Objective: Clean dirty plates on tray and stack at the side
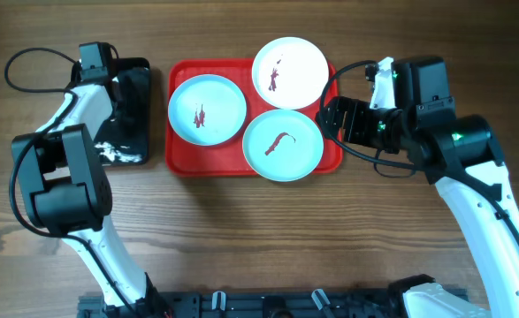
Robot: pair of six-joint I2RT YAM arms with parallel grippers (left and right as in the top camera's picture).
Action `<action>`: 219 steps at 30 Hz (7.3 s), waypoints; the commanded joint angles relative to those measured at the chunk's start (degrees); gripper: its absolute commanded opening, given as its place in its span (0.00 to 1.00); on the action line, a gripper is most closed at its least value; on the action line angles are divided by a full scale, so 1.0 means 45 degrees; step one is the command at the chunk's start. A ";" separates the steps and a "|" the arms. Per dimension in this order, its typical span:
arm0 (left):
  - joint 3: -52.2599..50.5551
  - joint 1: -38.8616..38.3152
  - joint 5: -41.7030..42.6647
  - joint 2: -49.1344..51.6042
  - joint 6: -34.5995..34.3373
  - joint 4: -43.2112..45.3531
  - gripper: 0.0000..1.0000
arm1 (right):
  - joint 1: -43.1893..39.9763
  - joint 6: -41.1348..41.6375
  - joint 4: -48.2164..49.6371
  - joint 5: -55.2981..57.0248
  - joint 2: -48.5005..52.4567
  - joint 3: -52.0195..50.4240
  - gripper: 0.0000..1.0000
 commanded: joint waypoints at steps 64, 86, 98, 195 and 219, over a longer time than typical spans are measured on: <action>0.2225 0.0223 0.0423 -0.0578 0.4328 -0.3381 0.83 | -0.0053 0.0136 -0.0053 0.0277 0.0107 0.0233 1.00; 0.2244 0.0665 0.0170 -0.1438 1.1953 -0.2526 0.86 | -0.0053 0.0126 -0.0068 0.0272 0.0112 0.0233 1.00; 0.2244 0.1404 0.1554 -0.0112 1.3624 -0.2550 0.83 | -0.0053 0.0126 -0.0175 0.0277 0.0112 0.0233 1.00; 0.2429 0.1685 0.2671 0.0840 0.6353 -0.4114 0.82 | -0.0053 0.0131 -0.0466 0.0277 0.0112 0.0233 1.00; 0.2429 0.1685 0.2676 0.0840 0.5042 -0.3633 0.04 | -0.0053 0.0131 -0.0447 0.0277 0.0136 0.0233 1.00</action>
